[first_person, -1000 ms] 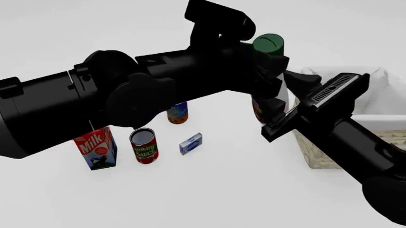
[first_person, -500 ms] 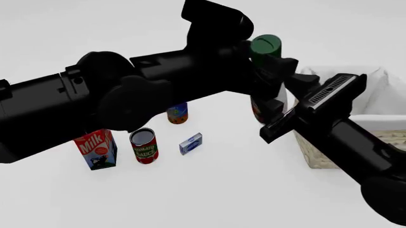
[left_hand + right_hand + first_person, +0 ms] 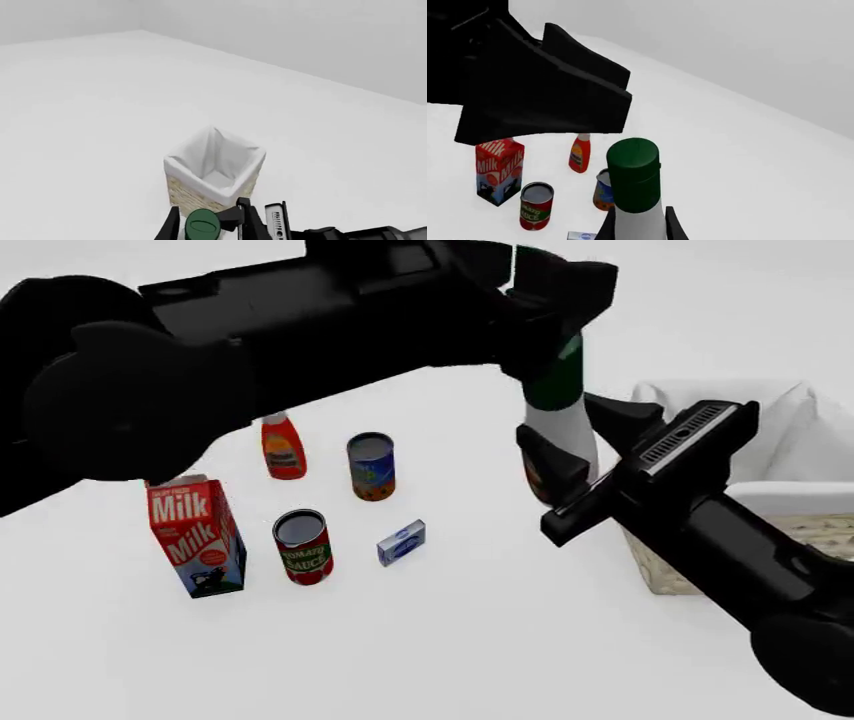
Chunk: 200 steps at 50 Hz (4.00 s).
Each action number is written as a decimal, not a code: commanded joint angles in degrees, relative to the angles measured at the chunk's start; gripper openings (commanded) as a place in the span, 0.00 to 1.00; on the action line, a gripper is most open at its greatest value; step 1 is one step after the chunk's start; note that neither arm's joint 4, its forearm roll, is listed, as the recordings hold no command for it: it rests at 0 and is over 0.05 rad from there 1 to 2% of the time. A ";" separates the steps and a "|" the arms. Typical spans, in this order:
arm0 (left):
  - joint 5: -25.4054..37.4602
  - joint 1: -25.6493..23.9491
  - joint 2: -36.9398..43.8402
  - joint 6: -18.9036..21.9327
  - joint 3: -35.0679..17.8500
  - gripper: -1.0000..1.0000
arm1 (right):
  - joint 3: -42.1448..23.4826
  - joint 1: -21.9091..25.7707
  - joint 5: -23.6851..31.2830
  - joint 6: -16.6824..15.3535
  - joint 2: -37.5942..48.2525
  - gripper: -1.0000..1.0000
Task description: Pick the salad dressing and place it in the basket.
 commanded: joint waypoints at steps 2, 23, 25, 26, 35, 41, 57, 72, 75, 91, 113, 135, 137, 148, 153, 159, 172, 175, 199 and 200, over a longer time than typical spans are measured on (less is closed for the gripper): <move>2.71 0.74 -8.31 -0.85 -1.00 1.00 | -0.30 0.08 0.06 1.03 -0.84 0.00; -7.41 9.13 -28.56 2.45 23.28 1.00 | -0.05 -1.19 1.27 1.87 -5.26 0.00; -8.65 9.20 -29.96 2.10 26.32 1.00 | 0.04 -1.24 1.46 1.75 -6.02 0.00; -9.22 10.09 -30.65 1.88 27.55 1.00 | 0.00 -1.28 1.63 1.84 -6.38 0.00; -14.46 17.27 -37.08 1.95 37.45 1.00 | -1.30 -3.10 3.10 1.98 -9.63 0.00; -16.30 21.11 -40.48 -1.30 42.90 1.00 | -2.64 -4.69 4.43 2.16 -11.68 0.00; -24.54 33.65 -44.74 1.15 57.62 1.00 | -7.94 -10.05 7.79 2.54 -15.81 0.00; -29.50 43.49 -56.10 0.01 70.22 1.00 | -11.87 -15.65 9.83 2.81 -17.58 0.00; -30.33 44.90 -57.39 1.16 72.43 1.00 | -12.17 -16.49 9.89 3.01 -17.67 0.00; -23.51 51.04 -74.43 5.21 80.13 1.00 | -13.23 -22.57 8.89 5.05 -19.03 0.00; -17.53 60.99 -77.95 4.51 80.86 1.00 | -12.21 -32.09 4.15 9.62 -15.93 0.00; -15.79 64.17 -77.95 4.62 80.86 1.00 | -11.85 -39.83 -1.33 13.03 -5.49 0.00; -15.82 64.25 -77.95 4.61 80.86 1.00 | -11.98 -40.65 -1.28 13.71 -4.44 0.00; -15.57 64.48 -77.95 4.38 80.86 1.00 | -12.87 -43.10 -0.65 13.29 0.13 0.00; -15.52 64.53 -77.95 4.41 80.86 1.00 | -12.65 -43.73 -1.40 13.21 1.77 0.00; -15.54 64.50 -77.95 4.66 80.86 1.00 | -12.94 -44.12 -2.06 12.82 3.67 0.00; -15.41 63.82 -77.95 5.31 80.86 1.00 | -14.15 -44.89 -3.43 12.80 8.86 0.00; -15.51 63.82 -77.95 5.41 80.86 1.00 | -14.42 -44.84 -3.50 12.62 9.56 0.00; -15.12 63.64 -77.95 5.47 80.86 1.00 | -17.43 -45.65 -1.48 11.44 14.77 0.00; -15.10 63.67 -77.95 5.42 80.86 1.00 | -17.36 -45.72 -1.67 11.47 15.07 0.00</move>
